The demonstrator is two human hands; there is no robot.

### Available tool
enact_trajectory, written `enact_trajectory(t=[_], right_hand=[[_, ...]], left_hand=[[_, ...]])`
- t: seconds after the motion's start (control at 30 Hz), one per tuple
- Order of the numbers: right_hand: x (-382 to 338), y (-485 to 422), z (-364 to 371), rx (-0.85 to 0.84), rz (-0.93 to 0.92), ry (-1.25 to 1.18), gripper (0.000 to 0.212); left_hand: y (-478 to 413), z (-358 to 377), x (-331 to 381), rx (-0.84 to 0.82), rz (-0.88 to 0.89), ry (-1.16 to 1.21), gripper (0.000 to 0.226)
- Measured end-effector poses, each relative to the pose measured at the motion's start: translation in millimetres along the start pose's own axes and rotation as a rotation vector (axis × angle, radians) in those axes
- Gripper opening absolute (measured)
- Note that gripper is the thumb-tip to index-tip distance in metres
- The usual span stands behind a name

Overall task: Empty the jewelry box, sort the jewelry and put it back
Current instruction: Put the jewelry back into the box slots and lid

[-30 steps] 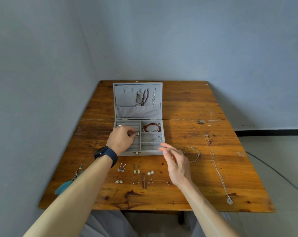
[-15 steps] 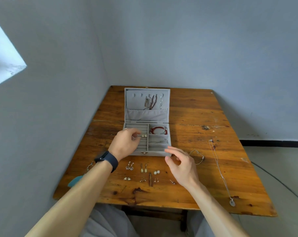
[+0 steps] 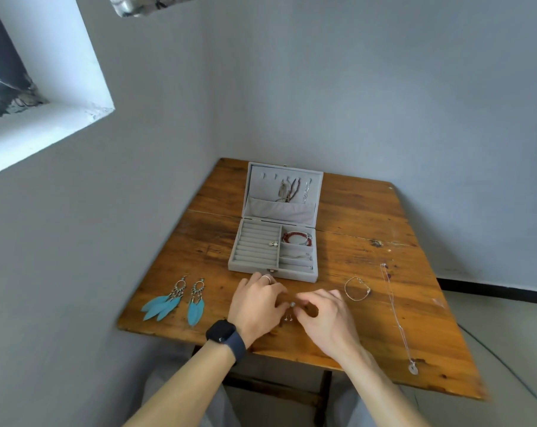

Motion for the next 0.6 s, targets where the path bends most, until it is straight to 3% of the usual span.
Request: enact_trajectory(t=[0.37,0.6], right_hand=[[-4.0,-4.1,4.5,-0.068,-0.001,0.041,0.019],[-7.5,-16.6,-9.4,-0.011,0.015,-0.151,0.01]], left_hand=[[-1.7,-2.2,3.9,-0.041,0.025,0.002,0.028],[-15.3,-43.1,-26.1,0.019,-0.117,0.312,0.015]])
Point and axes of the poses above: each hand's wrist, its own y-axis away from the middle knuckle, its own z-axis out of the palm, x = y × z, the point moved 5 cm from there along -y, towards the middle knuckle, and after that the axes turned 5 degrees about y, right-handed, at the moved point
